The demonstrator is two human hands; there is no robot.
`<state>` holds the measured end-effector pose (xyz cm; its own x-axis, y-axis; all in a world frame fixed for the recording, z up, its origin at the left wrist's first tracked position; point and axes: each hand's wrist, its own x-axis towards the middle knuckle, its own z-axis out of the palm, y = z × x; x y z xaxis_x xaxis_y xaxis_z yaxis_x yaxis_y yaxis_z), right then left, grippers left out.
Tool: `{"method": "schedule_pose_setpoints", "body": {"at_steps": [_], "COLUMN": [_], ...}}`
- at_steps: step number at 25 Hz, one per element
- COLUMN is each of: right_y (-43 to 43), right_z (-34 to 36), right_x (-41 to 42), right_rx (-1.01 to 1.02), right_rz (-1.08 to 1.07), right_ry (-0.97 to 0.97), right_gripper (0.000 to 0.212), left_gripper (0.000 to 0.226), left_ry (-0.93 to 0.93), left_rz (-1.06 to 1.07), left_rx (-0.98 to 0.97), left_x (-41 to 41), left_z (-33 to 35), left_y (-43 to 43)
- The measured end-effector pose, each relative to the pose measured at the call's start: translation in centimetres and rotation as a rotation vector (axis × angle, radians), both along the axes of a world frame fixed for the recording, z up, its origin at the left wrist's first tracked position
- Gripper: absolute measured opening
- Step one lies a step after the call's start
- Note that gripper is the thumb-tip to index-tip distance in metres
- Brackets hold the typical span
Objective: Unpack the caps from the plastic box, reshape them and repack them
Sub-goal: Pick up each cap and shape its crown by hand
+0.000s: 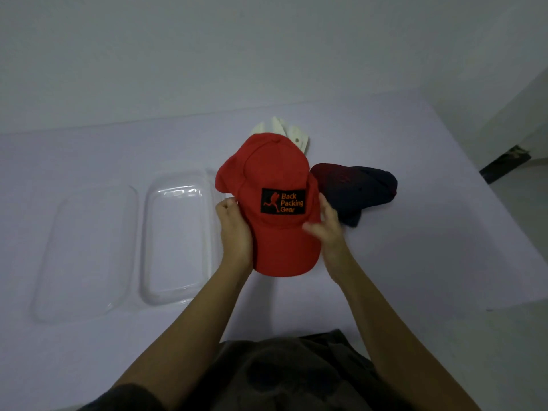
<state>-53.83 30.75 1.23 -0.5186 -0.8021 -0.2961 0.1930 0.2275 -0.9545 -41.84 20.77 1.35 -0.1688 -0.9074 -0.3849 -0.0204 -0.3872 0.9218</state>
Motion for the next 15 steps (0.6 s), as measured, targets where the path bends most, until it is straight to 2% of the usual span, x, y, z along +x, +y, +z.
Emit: {"method": "schedule_pose_setpoints", "body": {"at_steps": [1, 3, 6, 8, 11, 15], "right_y": [0.8, 1.7, 2.0, 1.8, 1.3, 0.6], "right_z": [-0.5, -0.5, 0.3, 0.2, -0.1, -0.8], "right_x": [0.1, 0.5, 0.7, 0.6, 0.8, 1.2], "right_rx": [0.021, 0.066, 0.156, 0.165, 0.171, 0.157], "right_rz": [0.137, 0.354, 0.431, 0.444, 0.483, 0.477], "right_ry": [0.1, 0.275, 0.434, 0.506, 0.606, 0.628], "right_gripper": [0.106, 0.126, 0.14, 0.145, 0.144, 0.141], "left_gripper": [0.02, 0.029, 0.037, 0.048, 0.064, 0.053], "left_ry": [-0.027, -0.023, 0.079, 0.093, 0.012, -0.06], "left_rz": [-0.013, -0.11, -0.391, -0.497, -0.459, -0.407], "left_rx": [-0.037, -0.151, -0.284, -0.242, -0.206, -0.234], "left_x": [0.1, 0.7, 1.5, 1.7, 1.4, 0.7], "left_z": [-0.2, -0.7, -1.4, -1.1, -0.4, -0.1], "left_y": [0.1, 0.1, 0.1, 0.6, 1.2, 1.3]}}
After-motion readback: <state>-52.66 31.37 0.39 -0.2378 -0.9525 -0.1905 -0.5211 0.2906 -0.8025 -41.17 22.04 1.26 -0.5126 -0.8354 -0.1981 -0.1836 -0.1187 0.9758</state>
